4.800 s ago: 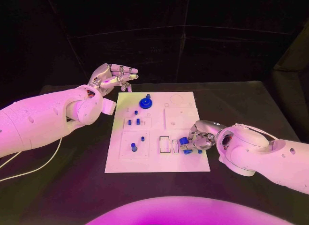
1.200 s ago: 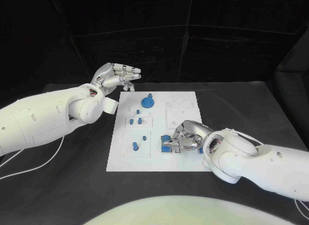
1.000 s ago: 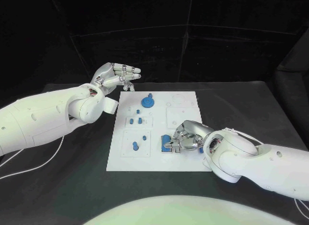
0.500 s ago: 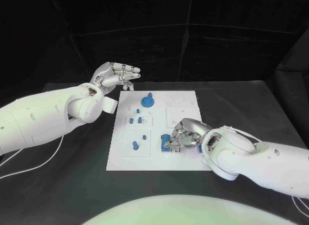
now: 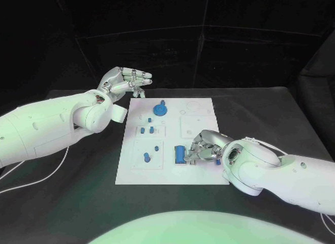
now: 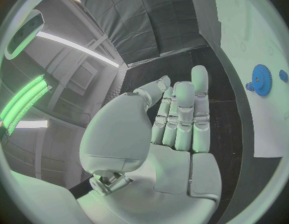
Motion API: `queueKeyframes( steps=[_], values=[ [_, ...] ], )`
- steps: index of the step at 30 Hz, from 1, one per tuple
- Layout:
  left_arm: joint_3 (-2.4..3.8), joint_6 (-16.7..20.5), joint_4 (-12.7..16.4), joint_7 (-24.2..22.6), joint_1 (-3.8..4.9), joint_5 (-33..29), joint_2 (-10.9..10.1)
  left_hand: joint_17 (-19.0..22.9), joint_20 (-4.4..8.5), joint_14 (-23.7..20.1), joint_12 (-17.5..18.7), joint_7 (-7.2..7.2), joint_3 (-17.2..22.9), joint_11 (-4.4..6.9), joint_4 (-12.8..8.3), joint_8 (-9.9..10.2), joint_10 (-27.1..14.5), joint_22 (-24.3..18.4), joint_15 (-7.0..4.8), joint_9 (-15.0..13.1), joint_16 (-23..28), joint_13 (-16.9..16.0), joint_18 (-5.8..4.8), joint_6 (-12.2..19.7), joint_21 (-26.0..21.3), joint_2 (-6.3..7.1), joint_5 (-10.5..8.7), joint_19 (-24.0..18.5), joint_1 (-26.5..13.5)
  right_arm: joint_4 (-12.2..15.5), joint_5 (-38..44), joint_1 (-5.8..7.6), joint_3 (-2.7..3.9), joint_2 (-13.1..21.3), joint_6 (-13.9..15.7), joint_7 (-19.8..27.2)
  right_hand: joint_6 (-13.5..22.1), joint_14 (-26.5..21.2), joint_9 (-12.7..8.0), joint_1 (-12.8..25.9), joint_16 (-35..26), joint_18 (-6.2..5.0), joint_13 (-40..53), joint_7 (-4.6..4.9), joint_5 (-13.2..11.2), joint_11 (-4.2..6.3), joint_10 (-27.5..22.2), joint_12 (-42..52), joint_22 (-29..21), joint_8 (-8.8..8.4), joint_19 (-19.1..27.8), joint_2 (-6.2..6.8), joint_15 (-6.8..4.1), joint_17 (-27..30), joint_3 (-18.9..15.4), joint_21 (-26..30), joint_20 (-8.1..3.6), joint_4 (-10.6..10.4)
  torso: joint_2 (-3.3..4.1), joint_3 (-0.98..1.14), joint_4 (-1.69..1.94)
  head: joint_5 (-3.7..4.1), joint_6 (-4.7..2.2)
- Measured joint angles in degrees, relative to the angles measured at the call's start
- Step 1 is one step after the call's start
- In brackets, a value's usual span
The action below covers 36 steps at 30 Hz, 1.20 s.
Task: Assemble the parts on the task board
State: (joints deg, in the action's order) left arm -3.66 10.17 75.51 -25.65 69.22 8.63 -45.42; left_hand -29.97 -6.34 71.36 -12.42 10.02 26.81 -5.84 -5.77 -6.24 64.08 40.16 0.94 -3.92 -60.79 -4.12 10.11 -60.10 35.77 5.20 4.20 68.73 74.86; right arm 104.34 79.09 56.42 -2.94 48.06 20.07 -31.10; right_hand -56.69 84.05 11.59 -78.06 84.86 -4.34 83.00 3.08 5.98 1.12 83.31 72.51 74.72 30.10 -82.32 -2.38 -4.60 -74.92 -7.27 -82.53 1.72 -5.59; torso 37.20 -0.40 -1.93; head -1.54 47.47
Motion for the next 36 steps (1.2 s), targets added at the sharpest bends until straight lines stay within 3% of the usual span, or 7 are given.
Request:
queueKeyframes(
  steps=[1, 6, 14, 22, 27, 31, 36],
  values=[
    [0.00, 0.0, 0.0, 0.0, 0.00, 0.0, 0.0, 0.0, 0.00, 0.0, 0.0, 0.00, 0.0, 0.00, 0.0, 0.0, 0.0, 0.0, 0.00, 0.0, 0.0, 0.0, 0.00, 0.0, 0.0, 0.00, 0.00, 0.0, 0.0, 0.0, -0.2, 0.00, 0.00, 0.2, 0.0, 0.1, 0.1, 0.0, -0.1, 0.4, 0.0, 0.88, 0.0, 0.15, 0.0, 0.00, 0.0, 0.0, 0.0, -0.17, 0.0, 0.38, 0.00, 0.0, -0.3, 0.0, 0.00, -0.2, 0.00, -0.01, 0.00, 0.00, 0.02],
    [-0.01, 0.0, 0.0, 0.0, 0.00, 0.0, -0.1, 0.0, 0.00, 0.0, 0.0, 0.00, 0.0, 0.00, 0.0, 0.0, 0.0, 0.0, 0.00, 0.0, 0.0, 0.0, 0.00, 0.0, 0.0, 0.00, 0.00, 0.0, 0.0, 1.1, -1.2, 0.01, 0.01, 2.6, 1.8, 2.2, 1.5, 0.0, -0.6, 1.7, 0.0, 0.82, -2.1, 1.28, 0.9, -0.53, 0.1, -0.2, 0.0, -1.50, 0.0, 1.61, 0.00, 0.0, -1.0, 0.0, 0.00, -0.5, 0.00, -0.01, 0.00, 0.02, -0.07],
    [-0.02, 0.0, 0.0, 0.0, 0.00, 0.0, -0.1, 0.0, 0.00, 0.0, 0.0, 0.00, 0.0, 0.00, 0.0, 0.0, 0.0, 0.0, 0.00, 0.0, 0.0, 0.0, 0.00, 0.0, 0.0, 0.00, 0.00, 0.0, 0.0, 4.3, -2.8, 0.41, 0.11, 10.0, 5.5, 7.6, 3.3, -0.1, -1.7, 2.2, 0.0, 0.81, -3.6, 2.32, 2.0, -1.36, 0.1, -0.2, 0.0, -4.22, 0.0, 1.38, 0.73, 0.0, -1.3, 0.0, 0.81, -0.2, -0.13, -0.05, -0.10, 0.77, -0.28],
    [-0.04, 0.0, 0.1, 0.1, 0.00, 0.0, -0.2, 0.3, 0.00, 0.0, -0.2, 0.00, 0.0, 0.00, 0.0, 0.0, 0.0, 0.0, 0.00, 0.0, 0.0, 0.0, 0.00, 0.0, 0.0, 0.00, 0.00, 0.0, 0.0, 4.9, -2.6, 0.84, 0.14, 15.5, 5.2, 8.5, 3.5, -0.1, -2.6, 2.2, 0.0, 0.81, -4.0, 2.61, 2.0, -1.75, 0.1, -0.3, 0.2, -6.52, -0.2, 0.68, 1.13, 0.0, -1.3, 0.0, 1.06, 0.2, -0.21, -0.15, -0.34, 1.69, -0.41],
    [-0.04, 0.0, 0.2, 0.1, 0.00, 0.0, -0.2, 0.3, 0.00, 0.0, -0.2, 0.00, 0.0, 0.00, 0.0, 0.0, 0.0, 0.0, 0.00, 0.0, 0.0, 0.0, 0.00, 0.0, 0.0, 0.00, 0.00, 0.0, 0.0, 4.1, -1.3, 0.84, 0.11, 16.0, 4.0, 7.1, 1.4, -0.1, -2.8, 3.4, 0.0, 0.80, -4.0, 2.34, 2.9, -1.75, 0.1, -0.9, 0.2, -7.38, 0.0, 0.15, 1.13, 0.0, -2.7, 0.0, 1.27, -0.5, -0.28, -0.14, -0.63, 1.98, -0.51],
    [-0.05, 0.0, 0.2, 0.1, 0.00, 0.0, -0.1, 0.3, 0.00, 0.0, -0.2, 0.00, 0.0, 0.00, 0.0, 0.0, 0.0, 0.0, 0.00, 0.0, 0.0, 0.0, 0.00, 0.0, 0.0, 0.00, 0.00, 0.0, 0.0, 3.1, 0.3, 0.83, 0.09, 15.7, 2.6, 5.1, 0.1, -0.1, -2.7, 4.8, 0.0, 0.80, -6.1, 1.93, 4.8, -1.75, 0.1, -1.5, 0.1, -7.72, 0.0, 1.16, 1.13, 0.0, -4.3, 0.0, 1.27, -1.4, -0.29, -0.12, -0.63, 2.49, -0.51],
    [-0.08, 0.0, 0.2, 0.1, 0.00, 0.0, -0.1, 0.3, 0.00, 0.0, -0.2, 0.00, 0.0, 0.00, 0.0, 0.0, 0.0, 0.0, 0.00, 0.0, 0.0, 0.0, 0.00, 0.0, 0.0, 0.00, 0.00, 0.0, 0.0, 2.1, 2.2, 0.72, 0.07, 14.4, 0.9, 3.0, -0.6, -0.1, -2.3, 5.7, 0.0, 0.80, -8.3, 1.60, 4.9, -1.53, -0.1, -1.6, 0.0, -7.98, 0.0, 1.33, 1.13, 0.0, -5.4, 0.0, 1.27, -2.5, -0.28, -0.12, -0.51, 2.64, -0.44]
  ],
)
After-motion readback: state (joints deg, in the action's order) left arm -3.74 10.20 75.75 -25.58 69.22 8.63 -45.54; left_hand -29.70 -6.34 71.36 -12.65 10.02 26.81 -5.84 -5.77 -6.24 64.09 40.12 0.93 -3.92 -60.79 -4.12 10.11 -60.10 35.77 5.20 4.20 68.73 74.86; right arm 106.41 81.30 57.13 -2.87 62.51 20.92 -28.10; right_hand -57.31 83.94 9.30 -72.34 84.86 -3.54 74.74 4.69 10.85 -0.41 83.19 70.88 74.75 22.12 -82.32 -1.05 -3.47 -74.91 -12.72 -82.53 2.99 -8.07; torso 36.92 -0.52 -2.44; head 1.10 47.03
